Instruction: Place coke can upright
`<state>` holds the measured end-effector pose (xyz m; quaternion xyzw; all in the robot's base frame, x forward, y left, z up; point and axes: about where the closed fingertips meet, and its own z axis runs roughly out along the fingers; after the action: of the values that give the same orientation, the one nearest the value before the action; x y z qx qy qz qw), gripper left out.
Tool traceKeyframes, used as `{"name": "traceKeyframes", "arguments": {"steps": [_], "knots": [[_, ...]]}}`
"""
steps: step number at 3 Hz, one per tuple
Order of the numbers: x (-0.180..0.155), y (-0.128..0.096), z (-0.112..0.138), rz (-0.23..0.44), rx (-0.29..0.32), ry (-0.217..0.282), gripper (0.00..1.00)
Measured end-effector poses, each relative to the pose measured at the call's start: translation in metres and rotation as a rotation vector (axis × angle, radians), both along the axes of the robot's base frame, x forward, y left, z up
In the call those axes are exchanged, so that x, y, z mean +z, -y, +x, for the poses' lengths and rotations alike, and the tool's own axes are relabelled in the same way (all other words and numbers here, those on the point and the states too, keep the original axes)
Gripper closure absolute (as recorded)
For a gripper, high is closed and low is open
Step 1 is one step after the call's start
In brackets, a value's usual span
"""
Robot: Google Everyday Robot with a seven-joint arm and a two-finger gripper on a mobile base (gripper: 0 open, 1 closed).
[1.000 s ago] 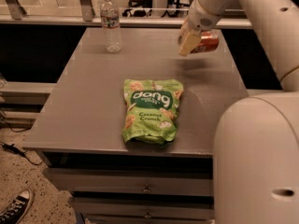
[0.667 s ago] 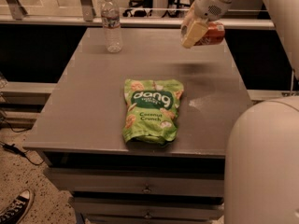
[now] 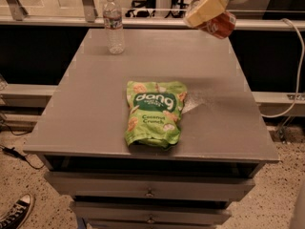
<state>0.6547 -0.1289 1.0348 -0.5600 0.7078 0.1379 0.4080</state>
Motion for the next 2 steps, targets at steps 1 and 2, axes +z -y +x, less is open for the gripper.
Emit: {"name": "traceKeyframes", "arguments": {"steps": [1, 2], "knots": [[0.027, -0.016, -0.01, 0.197, -0.015, 0.012, 1.0], [0.038, -0.029, -0.013, 0.39, -0.039, -0.001, 1.0]]}}
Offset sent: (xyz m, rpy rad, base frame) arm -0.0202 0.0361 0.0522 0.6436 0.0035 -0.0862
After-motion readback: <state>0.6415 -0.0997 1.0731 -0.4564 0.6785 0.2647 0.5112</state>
